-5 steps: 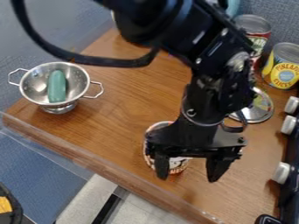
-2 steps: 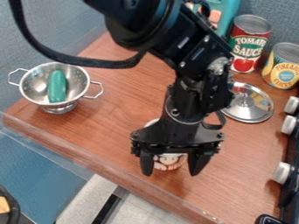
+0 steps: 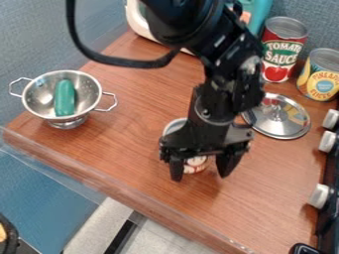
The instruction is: Move the can to the top left corner of the table
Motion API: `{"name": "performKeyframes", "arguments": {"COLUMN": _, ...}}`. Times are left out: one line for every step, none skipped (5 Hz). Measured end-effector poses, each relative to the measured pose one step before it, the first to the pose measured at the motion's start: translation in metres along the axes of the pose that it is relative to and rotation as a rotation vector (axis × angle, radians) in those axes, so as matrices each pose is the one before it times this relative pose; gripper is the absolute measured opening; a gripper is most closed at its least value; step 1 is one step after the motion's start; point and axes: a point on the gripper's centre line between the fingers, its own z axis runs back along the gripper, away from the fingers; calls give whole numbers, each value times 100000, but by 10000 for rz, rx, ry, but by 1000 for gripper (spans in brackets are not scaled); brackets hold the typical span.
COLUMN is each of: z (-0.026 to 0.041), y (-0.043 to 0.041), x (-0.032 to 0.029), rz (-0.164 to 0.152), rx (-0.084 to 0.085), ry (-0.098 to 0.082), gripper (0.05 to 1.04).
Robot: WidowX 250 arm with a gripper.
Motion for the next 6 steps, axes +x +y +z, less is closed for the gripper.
{"name": "performKeyframes", "arguments": {"z": -307, "y": -733, "x": 2031, "rz": 474, "rx": -20, "ry": -259, "gripper": 999}}
{"name": "performKeyframes", "arguments": {"z": -414, "y": -659, "x": 2044, "rz": 335, "rx": 75, "ry": -181, "gripper": 999}}
{"name": "performKeyframes", "arguments": {"z": -59, "y": -441, "x": 2883, "rz": 486, "rx": -120, "ry": -201, "gripper": 999}}
{"name": "performKeyframes", "arguments": {"z": -268, "y": 57, "x": 3415, "rz": 924, "rx": -29, "ry": -230, "gripper": 999}}
{"name": "performKeyframes", "arguments": {"z": -674, "y": 161, "x": 3412, "rz": 741, "rx": 189, "ry": -308, "gripper": 999}}
{"name": "performKeyframes", "arguments": {"z": -471, "y": 318, "x": 3523, "rz": 820, "rx": 82, "ry": -426, "gripper": 999}}
